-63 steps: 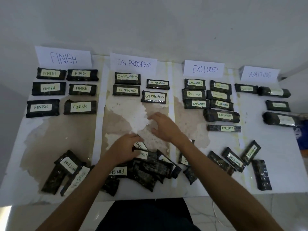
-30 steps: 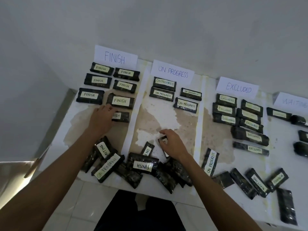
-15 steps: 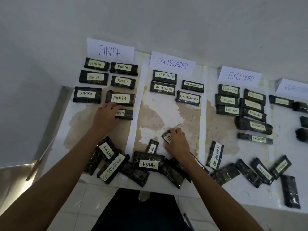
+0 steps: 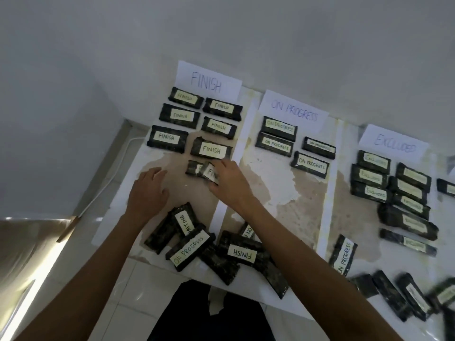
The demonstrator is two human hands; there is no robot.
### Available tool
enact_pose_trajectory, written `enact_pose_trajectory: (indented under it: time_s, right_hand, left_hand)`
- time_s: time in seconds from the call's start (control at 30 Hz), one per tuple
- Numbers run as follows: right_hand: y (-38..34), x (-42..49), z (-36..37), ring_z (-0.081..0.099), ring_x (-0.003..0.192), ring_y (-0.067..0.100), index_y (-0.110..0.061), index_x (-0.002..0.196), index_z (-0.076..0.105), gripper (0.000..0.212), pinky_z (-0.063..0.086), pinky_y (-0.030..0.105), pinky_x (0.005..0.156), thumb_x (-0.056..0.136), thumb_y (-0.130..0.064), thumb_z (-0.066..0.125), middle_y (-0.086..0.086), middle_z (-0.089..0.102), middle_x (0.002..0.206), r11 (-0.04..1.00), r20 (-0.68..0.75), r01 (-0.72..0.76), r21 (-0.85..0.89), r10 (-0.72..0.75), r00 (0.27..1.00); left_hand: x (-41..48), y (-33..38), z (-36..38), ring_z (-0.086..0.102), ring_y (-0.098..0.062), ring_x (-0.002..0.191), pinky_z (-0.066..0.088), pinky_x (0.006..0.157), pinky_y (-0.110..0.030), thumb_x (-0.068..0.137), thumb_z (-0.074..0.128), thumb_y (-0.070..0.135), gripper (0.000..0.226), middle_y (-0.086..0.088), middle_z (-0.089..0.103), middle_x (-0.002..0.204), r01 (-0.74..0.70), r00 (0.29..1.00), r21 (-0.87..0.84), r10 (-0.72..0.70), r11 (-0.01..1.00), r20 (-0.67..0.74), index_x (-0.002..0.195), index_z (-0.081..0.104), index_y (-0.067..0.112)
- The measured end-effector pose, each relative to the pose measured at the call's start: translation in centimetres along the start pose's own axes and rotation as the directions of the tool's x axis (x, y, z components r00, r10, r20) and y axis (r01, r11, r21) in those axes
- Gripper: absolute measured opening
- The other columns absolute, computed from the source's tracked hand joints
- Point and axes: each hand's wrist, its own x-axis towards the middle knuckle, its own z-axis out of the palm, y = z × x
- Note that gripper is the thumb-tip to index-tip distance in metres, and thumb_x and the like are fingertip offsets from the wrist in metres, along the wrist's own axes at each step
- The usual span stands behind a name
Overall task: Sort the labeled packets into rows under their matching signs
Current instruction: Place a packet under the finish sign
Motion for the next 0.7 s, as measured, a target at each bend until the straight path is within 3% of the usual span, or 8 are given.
enact_pose_trajectory:
  time_s: [0.17, 0.3, 0.5, 0.7]
  right_hand:
    - [-5.2, 6.0, 2.9, 0.046, 0.113, 0.033, -0.004, 0.130, 0.047, 0.051, 0.043, 0.041, 0.088, 0.083, -0.015, 0.063, 0.017, 0.051, 0.125, 0.988, 0.093, 0.146, -0.045, -0.141, 0.986]
    - [-7.7, 9.7, 6.1, 0.045, 0.114, 0.033, -0.001, 0.128, 0.047, 0.045, 0.044, 0.041, 0.093, 0.085, -0.007, 0.059, 0.019, 0.051, 0.124, 0.970, 0.156, 0.229, -0.085, -0.214, 0.964]
    - [-7.7, 12.2, 9.5, 0.047, 0.111, 0.035, 0.003, 0.117, 0.053, 0.032, 0.046, 0.044, 0.090, 0.085, 0.001, 0.057, 0.022, 0.051, 0.118, 0.960, 0.173, 0.244, -0.138, -0.220, 0.960]
    - [-7.4, 11.9, 9.2, 0.049, 0.107, 0.037, 0.002, 0.114, 0.057, 0.036, 0.046, 0.047, 0.088, 0.079, -0.003, 0.064, 0.021, 0.053, 0.114, 0.962, 0.133, 0.262, -0.081, -0.250, 0.959]
  left_hand:
    - [0.1, -3.0, 0.0, 0.034, -0.043, 0.129, 0.033, 0.105, -0.051, 0.082, 0.061, 0.010, 0.064, -0.026, 0.034, 0.144, 0.099, 0.995, -0.007, -0.099, 0.995, 0.005, 0.137, 0.032, -0.007]
    - [0.1, -4.9, 0.2, 0.033, -0.044, 0.130, 0.034, 0.104, -0.052, 0.081, 0.062, 0.008, 0.066, -0.028, 0.033, 0.143, 0.130, 0.991, -0.053, -0.130, 0.990, -0.007, 0.137, 0.032, -0.009]
    - [-0.3, -6.9, 1.1, 0.041, -0.048, 0.123, 0.039, 0.099, -0.055, 0.077, 0.066, 0.003, 0.065, -0.033, 0.039, 0.136, 0.079, 0.997, -0.077, -0.078, 0.994, 0.007, 0.132, 0.036, -0.013]
    - [-0.4, -6.4, 0.6, 0.046, -0.047, 0.117, 0.044, 0.093, -0.056, 0.074, 0.064, 0.005, 0.058, -0.031, 0.046, 0.132, -0.005, 1.000, -0.056, 0.004, 0.998, -0.014, 0.128, 0.045, -0.007]
